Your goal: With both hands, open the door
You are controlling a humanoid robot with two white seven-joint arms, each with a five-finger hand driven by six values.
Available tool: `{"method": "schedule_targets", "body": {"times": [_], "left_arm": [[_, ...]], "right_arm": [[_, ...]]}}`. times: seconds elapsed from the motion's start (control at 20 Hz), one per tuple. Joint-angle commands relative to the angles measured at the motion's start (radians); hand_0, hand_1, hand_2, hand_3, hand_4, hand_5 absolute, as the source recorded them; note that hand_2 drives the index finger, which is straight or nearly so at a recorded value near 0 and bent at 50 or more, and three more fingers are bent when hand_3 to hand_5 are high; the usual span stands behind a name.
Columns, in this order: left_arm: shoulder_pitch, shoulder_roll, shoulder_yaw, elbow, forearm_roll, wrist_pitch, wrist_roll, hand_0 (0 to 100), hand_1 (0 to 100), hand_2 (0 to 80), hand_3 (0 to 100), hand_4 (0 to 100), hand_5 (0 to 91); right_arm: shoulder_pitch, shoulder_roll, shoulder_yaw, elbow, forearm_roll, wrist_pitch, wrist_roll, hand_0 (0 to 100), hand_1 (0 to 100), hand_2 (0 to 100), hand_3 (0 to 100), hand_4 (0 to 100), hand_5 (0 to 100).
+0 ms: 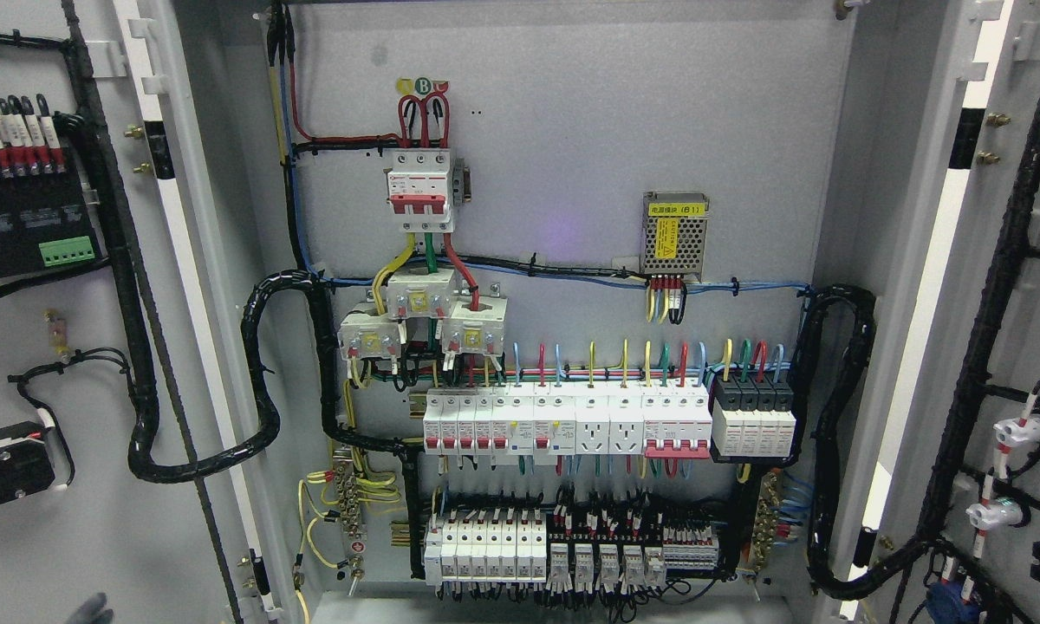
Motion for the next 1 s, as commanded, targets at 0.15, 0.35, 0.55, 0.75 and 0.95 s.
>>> {"method": "schedule_targets", "body": {"times": [0.15,0.35,0.55,0.75,0.95], "left_arm": [[0.265,-0.145,-0.188,-0.034,-0.235,-0.084,-0.003,0,0,0.0,0,0,0.0],[0.319,-0.176,-0.189,0.097,-0.289,-0.086,-0.003,0,0,0.0,0,0,0.0],[0.341,-0.181,-0.18,0.222,-0.311,-0.087,-0.003,0,0,0.0,0,0,0.0],[0.348,-0.179,-0.166,0.387,-0.312,-0.089,-0.002,0,0,0.0,0,0,0.0],[0.344,-0.179,-0.154,0.58,-0.314,-0.089,-0.002,0,0,0.0,0,0,0.0]], "right_arm": [[0.021,0.05,0.268,0.224,0.009,-0.053,0.0,38,0,0,0,0,0],[0.042,0.071,0.291,0.341,0.009,-0.061,0.0,38,0,0,0,0,0],[0.105,0.073,0.287,0.394,0.01,-0.062,0.0,38,0,0,0,0,0],[0.165,0.088,0.268,0.491,0.01,-0.073,0.001,38,0,0,0,0,0],[0.202,0.097,0.264,0.632,0.009,-0.151,0.001,38,0,0,0,0,0]]}}
